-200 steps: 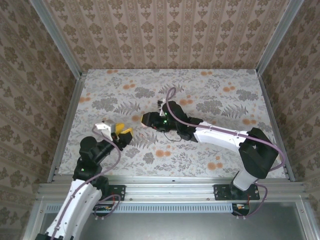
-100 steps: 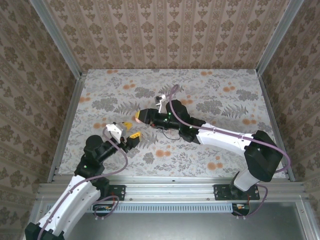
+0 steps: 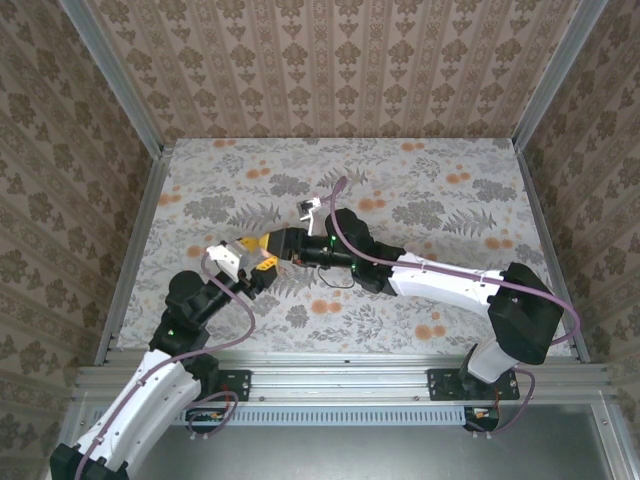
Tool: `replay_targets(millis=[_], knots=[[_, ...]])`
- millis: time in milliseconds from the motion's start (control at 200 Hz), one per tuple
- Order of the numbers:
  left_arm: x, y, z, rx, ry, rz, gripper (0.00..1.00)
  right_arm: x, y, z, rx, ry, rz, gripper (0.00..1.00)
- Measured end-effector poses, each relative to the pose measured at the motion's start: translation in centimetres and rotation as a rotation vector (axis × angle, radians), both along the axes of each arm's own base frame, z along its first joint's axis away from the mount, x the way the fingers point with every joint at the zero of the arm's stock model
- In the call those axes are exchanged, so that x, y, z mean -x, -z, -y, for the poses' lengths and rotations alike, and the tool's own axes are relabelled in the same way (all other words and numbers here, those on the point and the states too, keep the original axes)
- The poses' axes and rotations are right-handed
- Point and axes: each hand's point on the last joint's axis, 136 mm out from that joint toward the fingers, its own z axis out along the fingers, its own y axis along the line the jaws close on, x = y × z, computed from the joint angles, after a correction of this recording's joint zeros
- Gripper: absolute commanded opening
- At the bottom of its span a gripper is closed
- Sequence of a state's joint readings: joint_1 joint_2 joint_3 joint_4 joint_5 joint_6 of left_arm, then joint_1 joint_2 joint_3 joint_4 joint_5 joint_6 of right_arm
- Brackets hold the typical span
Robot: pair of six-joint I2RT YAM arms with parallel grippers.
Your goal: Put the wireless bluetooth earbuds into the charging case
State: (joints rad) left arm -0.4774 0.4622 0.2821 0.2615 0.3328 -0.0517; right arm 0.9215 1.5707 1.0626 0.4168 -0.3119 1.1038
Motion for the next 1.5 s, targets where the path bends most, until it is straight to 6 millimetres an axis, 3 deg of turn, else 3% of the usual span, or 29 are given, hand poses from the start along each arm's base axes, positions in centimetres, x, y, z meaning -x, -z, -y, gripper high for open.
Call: replay_targets(millis=[260,465,555,655,730,835,910,1100,1295,1500], knots=[[0.1,-0.4,0.1,0.01,0.006,0.011,0.51,0.1,0.0,-0.1,-0.002,-0.003,0.002,0.37],[0.1,-0.4,0.1,0.02,0.005,0.004,0.61,0.4,0.1,-0.2,0.001,-0.009,0.0,0.37],[0.1,-0.5,0.1,0.029,0.004,0.0,0.61,0.6,0.4,-0.3,0.007,-0.012,-0.004,0.37],[0.1,-0.5,0.1,0.037,0.006,-0.007,0.53,0.5,0.6,-0.2,0.012,-0.009,-0.004,0.37],[0.2,-0.6,0.3,0.041,0.018,-0.011,0.38,0.4,0.6,-0.2,0.012,-0.001,-0.002,0.37],[0.6,-0.6,0.7,0.048,0.045,-0.015,0.26,0.2,0.6,-0.1,0.012,0.008,0.001,0.37],[0.7,-0.6,0.7,0.049,0.049,-0.017,0.22,0.2,0.6,-0.1,0.013,0.014,0.002,0.41],[0.6,-0.4,0.9,0.042,0.06,-0.027,0.18,0.0,0.8,0.1,0.032,0.024,0.023,0.6],[0.0,0.0,1.2,0.043,0.061,-0.065,0.18,0.6,0.1,2.0,0.111,0.032,0.133,0.67],[-0.6,0.5,1.2,0.053,0.072,-0.113,0.16,0.4,-2.1,6.3,0.174,0.07,0.329,0.67]])
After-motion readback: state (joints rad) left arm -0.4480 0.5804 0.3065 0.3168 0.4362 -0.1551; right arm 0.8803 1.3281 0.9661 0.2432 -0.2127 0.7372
